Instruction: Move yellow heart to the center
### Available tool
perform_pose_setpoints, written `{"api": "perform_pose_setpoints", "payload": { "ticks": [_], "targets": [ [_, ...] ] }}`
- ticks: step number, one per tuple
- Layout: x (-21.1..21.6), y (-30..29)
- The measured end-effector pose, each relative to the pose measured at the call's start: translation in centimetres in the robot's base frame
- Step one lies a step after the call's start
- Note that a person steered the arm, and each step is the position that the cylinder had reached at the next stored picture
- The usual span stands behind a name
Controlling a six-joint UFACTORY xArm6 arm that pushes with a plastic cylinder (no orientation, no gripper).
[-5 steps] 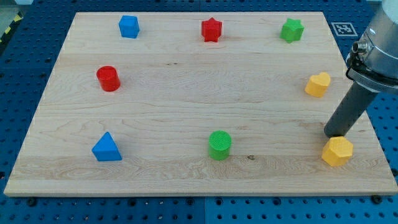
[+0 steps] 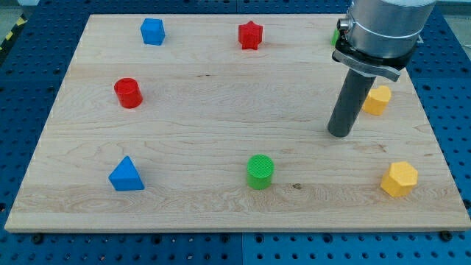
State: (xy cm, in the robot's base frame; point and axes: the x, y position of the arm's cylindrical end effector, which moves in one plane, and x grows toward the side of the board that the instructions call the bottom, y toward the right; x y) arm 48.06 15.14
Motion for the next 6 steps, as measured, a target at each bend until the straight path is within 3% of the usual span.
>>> {"api": "perform_pose_setpoints", "payload": {
  "ticks": [3, 6],
  "targets": [
    [0.8, 0.6],
    [1.1, 13.0]
  ]
}}
